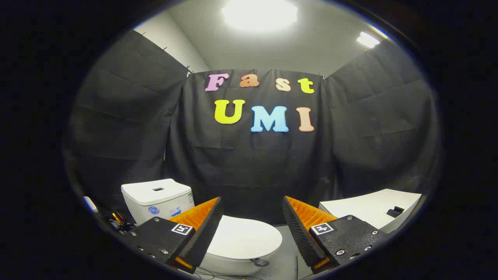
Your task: Open the toilet lid.
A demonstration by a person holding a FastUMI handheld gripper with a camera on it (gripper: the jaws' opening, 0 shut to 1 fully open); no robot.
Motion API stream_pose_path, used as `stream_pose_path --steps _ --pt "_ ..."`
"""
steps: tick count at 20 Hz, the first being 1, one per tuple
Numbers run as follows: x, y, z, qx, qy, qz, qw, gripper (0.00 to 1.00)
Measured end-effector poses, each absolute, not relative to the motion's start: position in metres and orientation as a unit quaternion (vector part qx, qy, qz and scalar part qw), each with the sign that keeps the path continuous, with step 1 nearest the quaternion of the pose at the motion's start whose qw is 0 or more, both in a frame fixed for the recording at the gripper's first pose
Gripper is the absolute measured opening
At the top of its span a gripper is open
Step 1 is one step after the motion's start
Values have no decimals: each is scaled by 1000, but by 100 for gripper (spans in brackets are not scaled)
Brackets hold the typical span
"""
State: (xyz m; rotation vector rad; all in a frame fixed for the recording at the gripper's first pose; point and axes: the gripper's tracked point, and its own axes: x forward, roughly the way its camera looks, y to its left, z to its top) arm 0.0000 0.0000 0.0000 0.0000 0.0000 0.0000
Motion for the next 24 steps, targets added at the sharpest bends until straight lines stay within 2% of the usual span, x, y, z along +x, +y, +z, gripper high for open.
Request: stream_pose_path --steps 14,19,24 --pt "-1 -10 1 -7 -5 -19 1000 94" --pt "-3 -32 5 -39 -11 -53 998 94" --pt "3 -34 -5 18 -8 -58 998 94"
